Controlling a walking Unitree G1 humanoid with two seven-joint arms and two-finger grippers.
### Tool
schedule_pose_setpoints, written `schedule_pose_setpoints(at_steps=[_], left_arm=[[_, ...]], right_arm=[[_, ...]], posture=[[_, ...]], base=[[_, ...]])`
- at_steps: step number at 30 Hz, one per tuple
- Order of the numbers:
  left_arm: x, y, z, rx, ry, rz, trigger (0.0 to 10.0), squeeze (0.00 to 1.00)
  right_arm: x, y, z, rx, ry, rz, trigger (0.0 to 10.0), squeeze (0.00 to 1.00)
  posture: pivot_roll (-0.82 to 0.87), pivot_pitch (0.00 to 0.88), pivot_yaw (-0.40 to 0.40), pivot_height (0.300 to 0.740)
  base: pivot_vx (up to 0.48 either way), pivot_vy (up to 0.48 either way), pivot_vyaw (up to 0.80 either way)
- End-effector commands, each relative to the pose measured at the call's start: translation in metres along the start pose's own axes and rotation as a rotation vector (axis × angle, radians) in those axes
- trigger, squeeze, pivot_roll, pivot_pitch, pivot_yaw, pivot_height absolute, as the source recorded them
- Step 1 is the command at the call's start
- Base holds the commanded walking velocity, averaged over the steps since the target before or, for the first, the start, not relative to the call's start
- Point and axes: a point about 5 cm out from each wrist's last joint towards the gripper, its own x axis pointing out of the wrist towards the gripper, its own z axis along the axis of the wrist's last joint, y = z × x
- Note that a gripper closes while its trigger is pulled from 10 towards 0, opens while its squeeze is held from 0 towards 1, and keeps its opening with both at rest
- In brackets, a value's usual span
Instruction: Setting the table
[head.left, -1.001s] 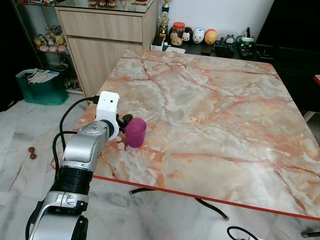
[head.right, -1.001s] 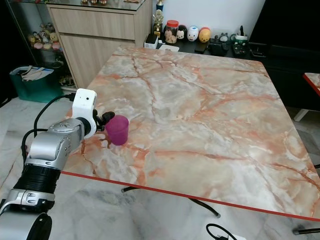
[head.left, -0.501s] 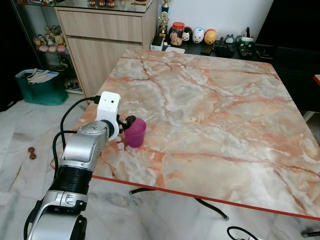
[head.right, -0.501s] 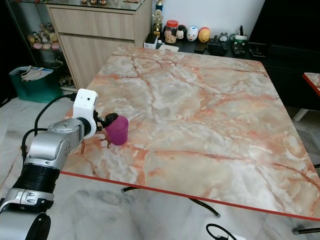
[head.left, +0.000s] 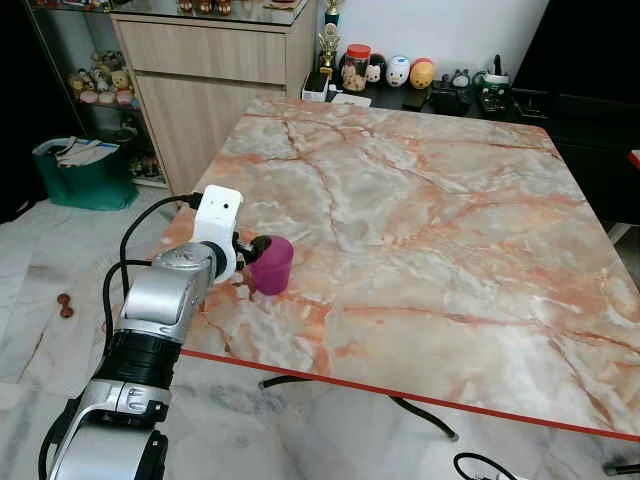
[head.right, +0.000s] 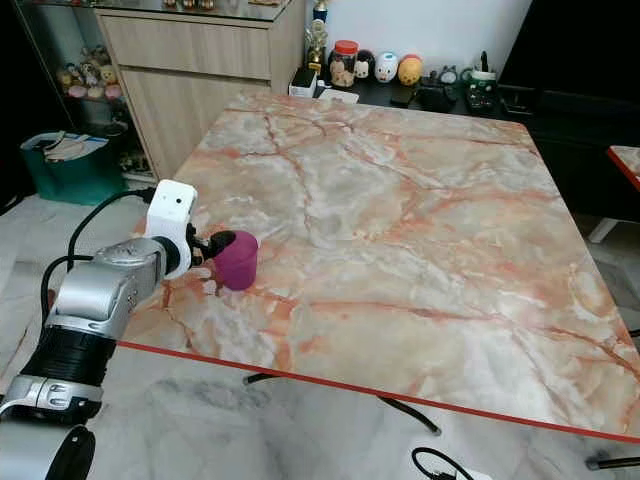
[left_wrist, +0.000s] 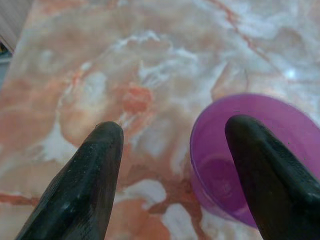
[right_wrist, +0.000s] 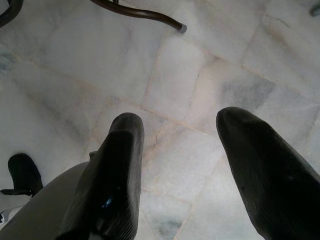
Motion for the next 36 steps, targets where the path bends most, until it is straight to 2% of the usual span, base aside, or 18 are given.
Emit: schedule_pose_setpoints(at_steps=[1,11,12,14,15,21,27,36], left_arm=[[0.0022,-0.0025,-0.0020,0.033,0.017,-0.001,10.0,0.00],[0.0077,-0.0035,-0.0076,0.027,0.035,0.005,10.0,0.00],[0.0088,-0.0021,-0.0078,0.034,0.035,0.011,5.8,0.00],[0.0090,-0.0016,-0.0078,0.035,0.034,0.012,5.8,0.00],[0.0094,-0.0003,-0.0072,0.036,0.033,0.014,0.0,0.00],[0.0097,0.0017,-0.0061,0.036,0.028,0.018,0.0,0.00],[0.0113,-0.0035,-0.0068,0.047,0.027,-0.010,0.0,0.00],[0.0099,-0.0025,0.0012,0.037,-0.011,-0.001,0.0,0.00]], right_arm=[[-0.0004,-0.0018,-0.0019,-0.007,0.012,-0.002,10.0,0.00],[-0.0003,-0.0013,-0.0016,-0.001,0.013,-0.004,10.0,0.00],[-0.0002,-0.0014,-0.0015,-0.003,0.013,-0.003,10.0,0.00],[-0.0002,-0.0015,-0.0015,-0.003,0.014,-0.003,10.0,0.00],[-0.0002,-0.0015,-0.0014,-0.004,0.014,-0.003,10.0,0.00],[-0.0003,-0.0018,-0.0017,-0.003,0.015,-0.003,10.0,0.00],[-0.0002,-0.0017,-0.0019,-0.006,0.020,0.003,10.0,0.00],[-0.0002,-0.0018,-0.0019,-0.003,0.019,0.000,10.0,0.00]], posture=[[0.13,0.000,-0.054,0.740],[0.12,0.000,-0.052,0.740],[0.12,0.000,-0.054,0.740],[0.12,0.000,-0.054,0.740],[0.12,0.000,-0.054,0.740],[0.12,0.000,-0.053,0.740],[0.12,0.000,-0.055,0.740],[0.12,0.000,-0.055,0.740]], base=[[0.000,0.000,0.00],[0.000,0.000,0.00],[0.000,0.000,0.00],[0.000,0.000,0.00],[0.000,0.000,0.00],[0.000,0.000,0.00],[0.000,0.000,0.00],[0.000,0.000,0.00]])
